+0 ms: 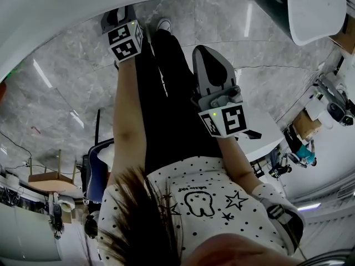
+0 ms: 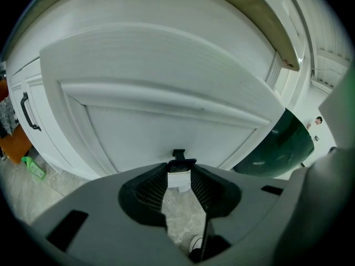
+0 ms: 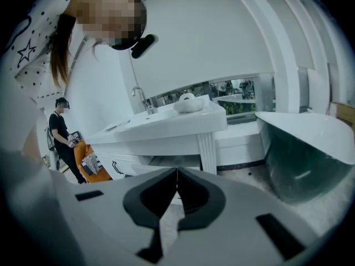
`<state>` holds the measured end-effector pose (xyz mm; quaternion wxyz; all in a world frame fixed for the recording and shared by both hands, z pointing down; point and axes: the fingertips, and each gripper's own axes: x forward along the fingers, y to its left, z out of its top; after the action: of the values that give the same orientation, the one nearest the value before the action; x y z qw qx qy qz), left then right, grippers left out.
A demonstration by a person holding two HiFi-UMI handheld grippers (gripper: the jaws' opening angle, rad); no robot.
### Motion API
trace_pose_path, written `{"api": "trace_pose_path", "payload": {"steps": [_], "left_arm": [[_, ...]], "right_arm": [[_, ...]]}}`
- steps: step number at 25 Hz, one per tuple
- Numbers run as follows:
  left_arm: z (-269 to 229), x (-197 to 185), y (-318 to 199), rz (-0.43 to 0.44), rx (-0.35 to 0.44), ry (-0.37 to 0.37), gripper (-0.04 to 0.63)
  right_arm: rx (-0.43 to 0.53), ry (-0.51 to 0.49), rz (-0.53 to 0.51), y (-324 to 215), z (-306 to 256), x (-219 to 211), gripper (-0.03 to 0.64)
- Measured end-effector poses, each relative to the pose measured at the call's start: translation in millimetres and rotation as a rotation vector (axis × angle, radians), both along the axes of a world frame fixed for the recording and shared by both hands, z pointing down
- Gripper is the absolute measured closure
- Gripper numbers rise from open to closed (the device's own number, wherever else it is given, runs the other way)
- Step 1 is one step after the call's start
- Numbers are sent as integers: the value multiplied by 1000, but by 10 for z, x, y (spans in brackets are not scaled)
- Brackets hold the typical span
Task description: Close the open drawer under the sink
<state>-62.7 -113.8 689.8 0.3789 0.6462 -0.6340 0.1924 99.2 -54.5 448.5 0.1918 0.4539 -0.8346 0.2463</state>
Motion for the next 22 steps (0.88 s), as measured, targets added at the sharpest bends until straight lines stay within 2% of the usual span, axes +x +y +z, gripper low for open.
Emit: {"api": "trace_pose_path", "payload": {"steps": [3,9,22], "left_arm": [[-9,84,-19,6,0,0,469],[8,-87,-36,4,1,0,469],[0,-141,-32,-2,8,3,469]], "right_arm": [[0,0,2,-12,-8,84,603],[-2,1,5,-25,10,-88,603],[-1,2,9,18,8,-126,603]]}}
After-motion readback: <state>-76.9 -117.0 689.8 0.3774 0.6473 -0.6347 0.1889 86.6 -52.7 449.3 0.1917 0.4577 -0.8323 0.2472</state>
